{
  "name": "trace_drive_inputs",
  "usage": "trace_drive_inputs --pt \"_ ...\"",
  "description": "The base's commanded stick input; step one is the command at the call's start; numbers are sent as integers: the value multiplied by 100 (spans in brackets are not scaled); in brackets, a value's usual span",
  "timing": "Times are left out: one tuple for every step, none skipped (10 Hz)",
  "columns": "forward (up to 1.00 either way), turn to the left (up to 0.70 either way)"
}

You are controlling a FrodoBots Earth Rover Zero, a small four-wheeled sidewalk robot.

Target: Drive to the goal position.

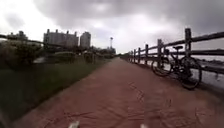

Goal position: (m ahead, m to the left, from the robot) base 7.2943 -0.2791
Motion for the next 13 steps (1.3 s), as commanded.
trace_drive_inputs --pt "70 0" --pt "70 0" --pt "70 0" --pt "70 0" --pt "70 0" --pt "70 0" --pt "70 0" --pt "70 0" --pt "70 0" --pt "70 0" --pt "70 0" --pt "70 0" --pt "70 0"
